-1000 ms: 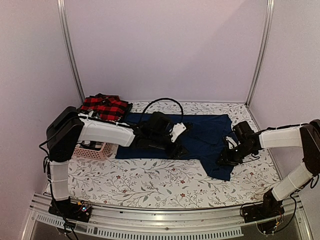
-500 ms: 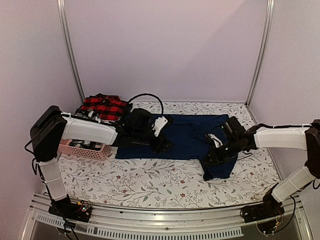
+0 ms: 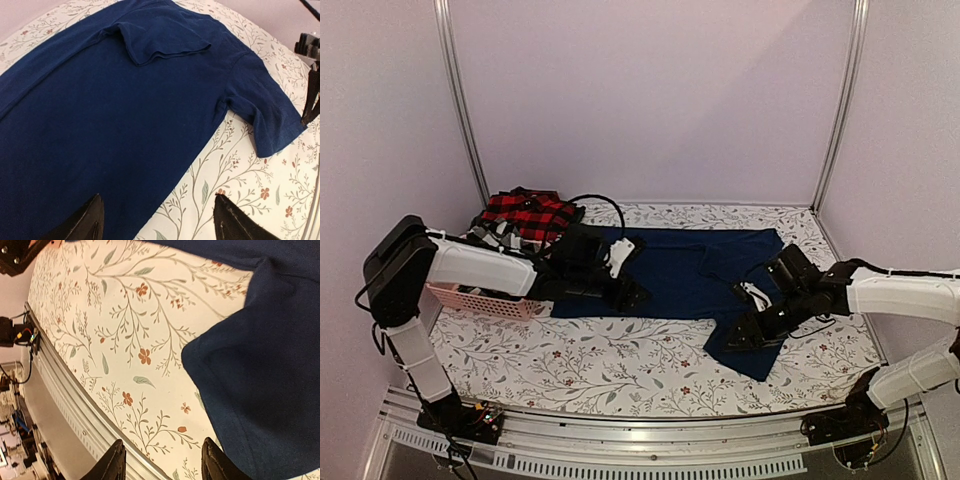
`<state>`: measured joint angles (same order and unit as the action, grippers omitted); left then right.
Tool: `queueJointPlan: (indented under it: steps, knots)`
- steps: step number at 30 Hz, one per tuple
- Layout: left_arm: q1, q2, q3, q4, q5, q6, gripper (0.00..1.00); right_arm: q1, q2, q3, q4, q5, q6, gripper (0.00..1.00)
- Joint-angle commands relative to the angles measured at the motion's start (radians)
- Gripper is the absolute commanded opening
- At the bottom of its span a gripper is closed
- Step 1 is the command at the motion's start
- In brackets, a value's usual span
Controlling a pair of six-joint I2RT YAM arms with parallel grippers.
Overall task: Fold and stack the mixed laundry pile
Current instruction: Adjust the 1/3-folded T-shirt at the center of the board, then pick up the 1/3-folded T-shirt from the center of the board.
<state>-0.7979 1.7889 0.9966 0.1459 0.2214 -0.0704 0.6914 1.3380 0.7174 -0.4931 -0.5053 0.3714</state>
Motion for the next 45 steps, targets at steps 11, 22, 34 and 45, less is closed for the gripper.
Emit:
queueJointPlan:
  steps: [11,22,34,45]
  knots:
    - [0.038,-0.205,-0.137,-0.086,-0.289,-0.431,0.85,-0.018,-0.379,-0.232,-0.113,0.389,0.555,0.54]
    - [0.056,-0.237,-0.148,-0.247,-0.528,-0.661,0.82,-0.115,-0.307,-0.185,-0.119,0.629,0.672,0.57]
    - [0.133,-0.276,-0.233,-0.246,-0.467,-0.722,0.81,-0.246,-0.123,-0.206,0.073,0.639,0.519,0.50]
    - [0.161,-0.296,-0.256,-0.274,-0.466,-0.749,0.80,-0.280,0.050,-0.186,0.170,0.526,0.438,0.26]
